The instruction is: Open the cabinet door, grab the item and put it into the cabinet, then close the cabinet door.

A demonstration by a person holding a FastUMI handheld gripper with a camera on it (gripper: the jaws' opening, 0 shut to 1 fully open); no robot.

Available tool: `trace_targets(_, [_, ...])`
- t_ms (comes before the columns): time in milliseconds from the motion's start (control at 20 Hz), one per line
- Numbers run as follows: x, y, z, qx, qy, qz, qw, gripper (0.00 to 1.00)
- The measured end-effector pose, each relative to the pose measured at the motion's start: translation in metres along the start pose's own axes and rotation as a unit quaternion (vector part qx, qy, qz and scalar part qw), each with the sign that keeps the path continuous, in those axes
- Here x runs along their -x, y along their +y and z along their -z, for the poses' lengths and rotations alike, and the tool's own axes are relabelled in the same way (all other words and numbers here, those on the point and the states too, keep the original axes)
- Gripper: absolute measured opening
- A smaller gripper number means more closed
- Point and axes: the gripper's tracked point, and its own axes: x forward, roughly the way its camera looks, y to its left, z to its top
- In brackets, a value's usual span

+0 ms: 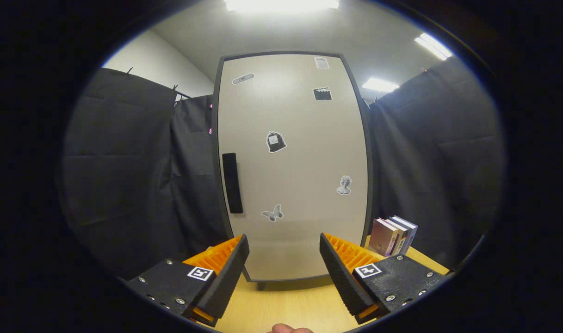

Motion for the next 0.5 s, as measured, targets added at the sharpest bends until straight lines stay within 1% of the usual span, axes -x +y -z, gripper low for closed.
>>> trace_targets(250, [-0.01,0.002,-0.003,0.005,-0.001,-0.004,1.0,0.95])
trace_targets(500, [-0.016,0.003,0.005,-0.007,0.026,-0.002,1.0,0.95])
